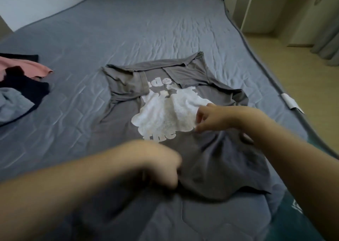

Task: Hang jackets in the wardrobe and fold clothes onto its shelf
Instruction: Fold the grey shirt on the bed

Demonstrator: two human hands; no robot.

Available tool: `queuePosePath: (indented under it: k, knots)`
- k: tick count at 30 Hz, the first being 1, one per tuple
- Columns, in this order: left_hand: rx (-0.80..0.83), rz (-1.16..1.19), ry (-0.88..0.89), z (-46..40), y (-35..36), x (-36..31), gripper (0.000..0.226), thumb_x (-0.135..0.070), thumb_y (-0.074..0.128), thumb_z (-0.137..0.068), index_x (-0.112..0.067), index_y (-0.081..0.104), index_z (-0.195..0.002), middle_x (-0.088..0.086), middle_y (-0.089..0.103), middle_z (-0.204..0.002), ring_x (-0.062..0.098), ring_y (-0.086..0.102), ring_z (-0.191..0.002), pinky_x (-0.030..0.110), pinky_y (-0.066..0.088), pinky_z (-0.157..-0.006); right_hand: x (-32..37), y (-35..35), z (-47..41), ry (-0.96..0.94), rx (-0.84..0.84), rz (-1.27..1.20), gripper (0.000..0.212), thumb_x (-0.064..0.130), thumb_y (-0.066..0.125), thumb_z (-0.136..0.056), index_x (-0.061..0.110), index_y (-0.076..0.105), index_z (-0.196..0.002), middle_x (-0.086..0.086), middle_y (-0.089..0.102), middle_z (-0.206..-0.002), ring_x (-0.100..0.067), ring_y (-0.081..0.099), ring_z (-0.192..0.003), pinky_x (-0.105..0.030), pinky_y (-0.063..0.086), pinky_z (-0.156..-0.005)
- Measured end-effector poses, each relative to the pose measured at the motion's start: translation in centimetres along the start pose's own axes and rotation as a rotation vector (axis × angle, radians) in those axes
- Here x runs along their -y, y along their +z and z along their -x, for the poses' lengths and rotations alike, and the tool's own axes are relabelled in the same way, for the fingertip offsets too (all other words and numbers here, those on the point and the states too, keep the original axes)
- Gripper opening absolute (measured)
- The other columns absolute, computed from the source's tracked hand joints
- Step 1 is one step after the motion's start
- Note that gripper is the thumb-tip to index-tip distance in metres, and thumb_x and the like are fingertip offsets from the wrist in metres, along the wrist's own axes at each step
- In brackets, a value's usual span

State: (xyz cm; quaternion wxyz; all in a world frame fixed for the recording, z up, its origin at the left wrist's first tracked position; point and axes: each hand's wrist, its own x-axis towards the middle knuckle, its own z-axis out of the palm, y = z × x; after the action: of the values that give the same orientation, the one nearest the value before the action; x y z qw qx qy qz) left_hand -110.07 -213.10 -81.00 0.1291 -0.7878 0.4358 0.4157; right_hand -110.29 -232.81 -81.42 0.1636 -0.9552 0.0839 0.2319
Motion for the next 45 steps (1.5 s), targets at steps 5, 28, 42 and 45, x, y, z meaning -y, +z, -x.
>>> queuePosePath:
  k: [5, 28, 42, 45]
  knots:
    - [-0.279, 0.542, -0.192, -2.3, -3.1, 8.0, 0.015, -0.005, 0.051, -0.086, -0.012, 0.065, -0.085, 0.011, 0.055, -0.080, 0.025, 0.059, -0.061, 0.030, 0.052, -0.042, 3.8, -0.3, 1.5, 0.010, 0.294, -0.075, 0.091, 0.091, 0.062, -0.038, 0.026, 0.055, -0.101, 0.004, 0.060, -0.101, -0.015, 0.058, -0.095, -0.031, 0.046, -0.081]
    - [-0.914, 0.175, -0.844, -5.3, -5.3, 21.1, 0.033, -0.021, 0.052, -0.079, -0.011, 0.066, -0.107, 0.017, 0.065, -0.117, 0.035, 0.060, -0.110, 0.035, 0.042, -0.082, -3.4, -7.0, -6.3, 0.458, 0.026, 0.476, 0.011, 0.022, 0.056, -0.061, 0.016, 0.049, -0.065, -0.004, 0.046, -0.069, -0.020, 0.045, -0.057, -0.032, 0.044, -0.062]
    - [-1.077, -0.035, -1.010, -9.0, -15.4, 29.8, 0.051, -0.048, 0.038, -0.086, -0.014, 0.072, -0.105, 0.009, 0.067, -0.113, 0.029, 0.055, -0.109, 0.036, 0.032, -0.087, -2.9, -17.3, -17.7, 0.495, -0.411, 0.528, 0.024, 0.006, 0.047, -0.092, 0.008, 0.060, -0.113, -0.011, 0.058, -0.118, -0.034, 0.057, -0.106, -0.047, 0.046, -0.095]
    - [-1.055, 0.002, -1.051, -10.9, -17.0, 32.7, 0.052, -0.046, 0.035, -0.089, -0.016, 0.070, -0.113, 0.009, 0.060, -0.123, 0.029, 0.046, -0.114, 0.038, 0.027, -0.089, -3.8, -18.6, -22.8, 0.528, -0.522, 0.441, 0.018, 0.005, 0.050, -0.088, 0.007, 0.059, -0.104, -0.011, 0.058, -0.100, -0.034, 0.058, -0.096, -0.048, 0.045, -0.094]
